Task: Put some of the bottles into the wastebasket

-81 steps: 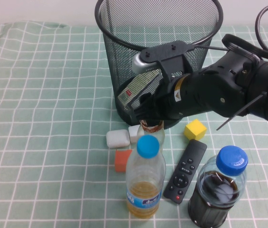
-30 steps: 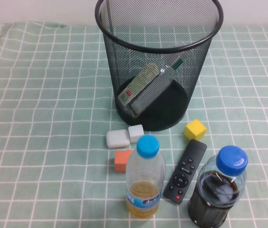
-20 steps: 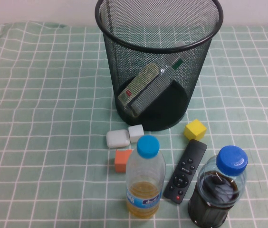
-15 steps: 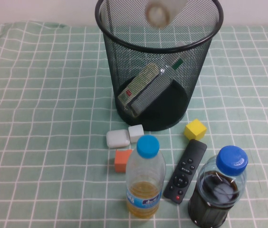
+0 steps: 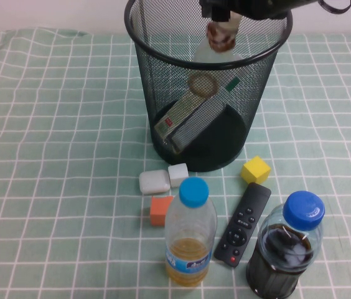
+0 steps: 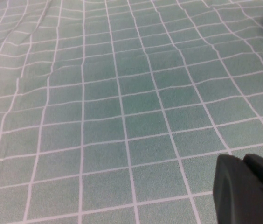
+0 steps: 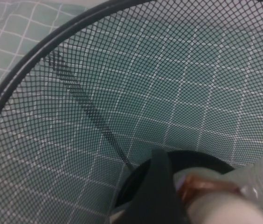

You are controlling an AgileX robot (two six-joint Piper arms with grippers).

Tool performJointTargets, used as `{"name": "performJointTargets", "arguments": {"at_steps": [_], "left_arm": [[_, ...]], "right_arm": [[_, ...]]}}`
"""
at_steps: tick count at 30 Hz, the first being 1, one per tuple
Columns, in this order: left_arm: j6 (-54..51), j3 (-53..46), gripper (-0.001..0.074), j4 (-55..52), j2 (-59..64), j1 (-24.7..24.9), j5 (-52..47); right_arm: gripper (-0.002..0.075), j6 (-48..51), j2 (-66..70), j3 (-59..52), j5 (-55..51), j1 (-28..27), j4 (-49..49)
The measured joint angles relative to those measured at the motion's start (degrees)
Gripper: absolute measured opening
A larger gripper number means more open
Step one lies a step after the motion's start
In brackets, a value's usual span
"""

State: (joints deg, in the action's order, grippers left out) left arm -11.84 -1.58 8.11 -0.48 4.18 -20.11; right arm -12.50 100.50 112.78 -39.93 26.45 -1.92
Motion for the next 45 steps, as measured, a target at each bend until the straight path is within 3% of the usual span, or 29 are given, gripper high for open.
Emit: {"name": "performJointTargets", "arguments": {"at_steps": [3, 12, 17, 24, 29, 34, 39, 45], "left_arm": [[0.00, 0.00, -0.0001, 0.00, 0.00, 0.00, 0.00], [0.00, 0.00, -0.0001, 0.00, 0.00, 0.00, 0.00], [0.00, 0.00, -0.0001, 0.00, 0.00, 0.00, 0.00], [0.00, 0.00, -0.0001, 0.00, 0.00, 0.00, 0.00], [0.00, 0.00, -0.0001, 0.00, 0.00, 0.00, 0.00], [0.00, 0.00, -0.0001, 0.00, 0.00, 0.00, 0.00], [0.00, 0.00, -0.0001, 0.00, 0.00, 0.00, 0.00], [0.00, 0.00, -0.0001, 0.00, 0.00, 0.00, 0.00]], "right_arm": [[0.0468, 0.00, -3.55, 0.00, -2.78, 0.00, -0.11], [0.0003, -0.34, -12.47, 0.00, -15.95, 0.00, 4.08], [-0.0006, -4.65, -15.71, 0.00, -26.51, 0.00, 9.27], [-0.0006, -6.99, -18.84, -0.25, -33.62, 0.00, 16.67], [-0.0006, 1.60, -23.57, -2.20, -34.57, 0.00, 18.46], [-0.0006, 2.59, -31.18, -8.90, -33.75, -0.13, 21.34], [-0.0006, 6.67, -44.81, -28.52, -19.35, -5.49, 18.78], [-0.0006, 7.55, -63.93, -63.11, 10.24, -15.79, 15.79]]}}
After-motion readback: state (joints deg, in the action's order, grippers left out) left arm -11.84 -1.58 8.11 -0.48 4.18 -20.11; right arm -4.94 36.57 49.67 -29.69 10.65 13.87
